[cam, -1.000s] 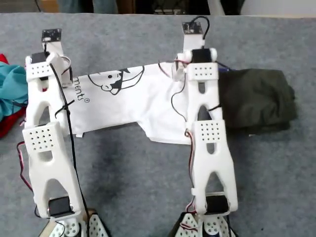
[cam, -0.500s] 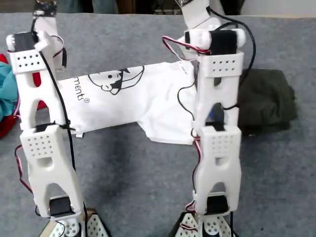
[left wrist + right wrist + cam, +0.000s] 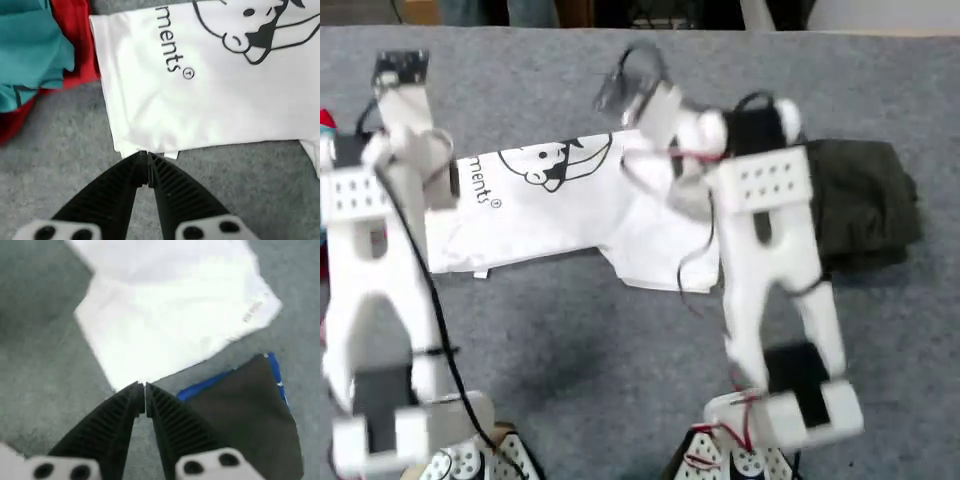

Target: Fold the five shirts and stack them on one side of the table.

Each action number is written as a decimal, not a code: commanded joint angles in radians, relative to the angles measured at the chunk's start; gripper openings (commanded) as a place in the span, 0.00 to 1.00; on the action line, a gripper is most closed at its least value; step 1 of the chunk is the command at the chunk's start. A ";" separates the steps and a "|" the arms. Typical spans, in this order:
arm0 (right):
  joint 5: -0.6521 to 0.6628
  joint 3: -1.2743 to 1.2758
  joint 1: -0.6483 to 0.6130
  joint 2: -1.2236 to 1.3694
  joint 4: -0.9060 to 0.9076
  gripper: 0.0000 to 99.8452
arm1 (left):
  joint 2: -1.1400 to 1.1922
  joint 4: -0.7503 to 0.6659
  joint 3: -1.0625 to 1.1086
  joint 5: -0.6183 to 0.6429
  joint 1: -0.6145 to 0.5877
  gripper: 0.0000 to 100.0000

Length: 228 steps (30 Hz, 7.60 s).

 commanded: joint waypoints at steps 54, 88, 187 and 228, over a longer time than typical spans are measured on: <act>0.104 0.228 -0.049 0.288 -0.356 0.01 | -0.238 -0.281 0.579 -0.181 -0.125 0.03; 0.104 -1.397 -0.069 1.277 -0.008 0.31 | -0.249 -0.377 0.659 -0.181 -0.117 0.03; -0.430 -1.570 0.282 0.998 0.061 0.01 | 0.772 0.259 -0.998 0.041 0.214 0.03; -0.388 -1.531 0.390 0.900 0.087 0.02 | 1.011 -0.041 -1.445 0.358 0.472 0.06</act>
